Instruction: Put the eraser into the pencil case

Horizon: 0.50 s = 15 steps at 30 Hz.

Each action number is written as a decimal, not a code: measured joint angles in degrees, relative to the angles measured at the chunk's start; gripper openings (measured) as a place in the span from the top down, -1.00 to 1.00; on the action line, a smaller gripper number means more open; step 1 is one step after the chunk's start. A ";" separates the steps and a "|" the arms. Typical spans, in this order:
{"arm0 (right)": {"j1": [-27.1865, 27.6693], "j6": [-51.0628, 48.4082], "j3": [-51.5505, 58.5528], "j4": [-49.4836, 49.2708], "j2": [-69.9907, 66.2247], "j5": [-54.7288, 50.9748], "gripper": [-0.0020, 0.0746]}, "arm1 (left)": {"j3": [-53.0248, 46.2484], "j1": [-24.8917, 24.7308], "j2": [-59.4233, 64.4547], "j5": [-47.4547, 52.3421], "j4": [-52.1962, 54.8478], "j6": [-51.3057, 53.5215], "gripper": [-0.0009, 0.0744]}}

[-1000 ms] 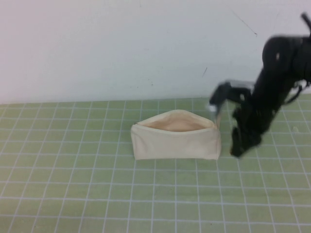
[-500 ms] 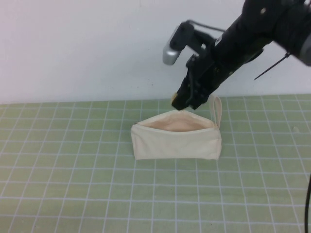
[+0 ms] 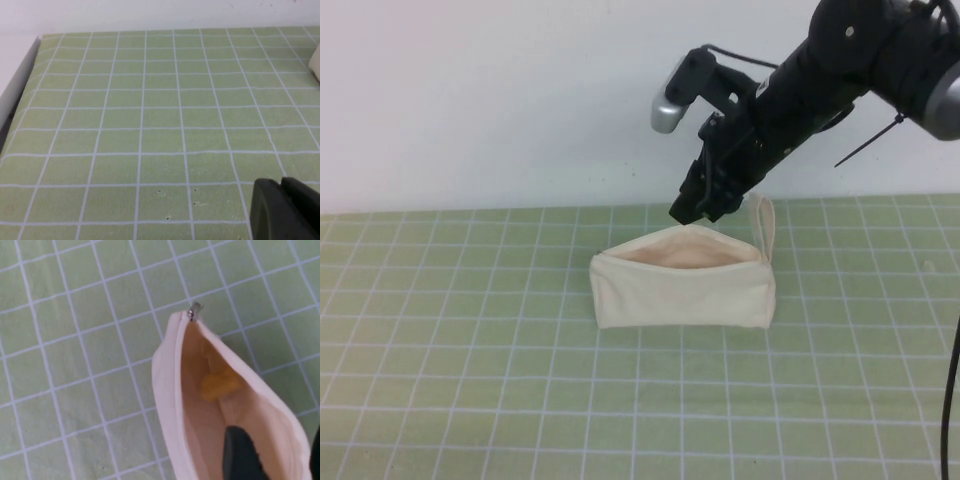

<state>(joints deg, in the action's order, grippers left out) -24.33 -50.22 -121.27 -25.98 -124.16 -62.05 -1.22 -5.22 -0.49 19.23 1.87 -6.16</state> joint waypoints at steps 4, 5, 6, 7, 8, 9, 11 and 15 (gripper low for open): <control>0.00 0.56 0.01 1.99 2.32 -2.06 0.31 | 0.00 0.00 0.00 0.00 0.00 0.00 0.98; 0.00 0.56 0.01 3.18 3.43 -3.13 0.39 | 0.00 0.00 0.00 0.00 0.00 0.00 0.98; 0.00 0.67 0.01 5.13 4.79 -4.76 0.51 | 0.00 0.00 0.00 0.00 0.00 0.00 0.98; 0.00 1.10 0.01 7.49 6.41 -6.38 0.64 | 0.00 0.00 0.00 0.00 0.00 0.00 0.98; 0.00 1.83 0.01 10.17 7.88 -7.33 0.75 | 0.00 0.00 0.00 0.00 0.00 0.00 0.98; 0.00 3.25 0.01 13.09 9.85 -7.52 0.82 | 0.00 0.00 0.00 0.00 0.00 0.00 0.98; 0.00 6.36 0.01 18.10 13.79 -7.52 0.88 | 0.00 0.00 0.00 0.00 0.00 0.00 0.98; 0.00 11.16 0.01 24.31 23.02 -7.52 0.93 | 0.00 0.00 0.00 0.00 0.00 0.00 0.98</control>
<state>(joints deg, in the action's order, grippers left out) -24.33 -39.06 -121.25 -1.67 -101.15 -69.57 -1.22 -5.22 -0.49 19.23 1.87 -6.16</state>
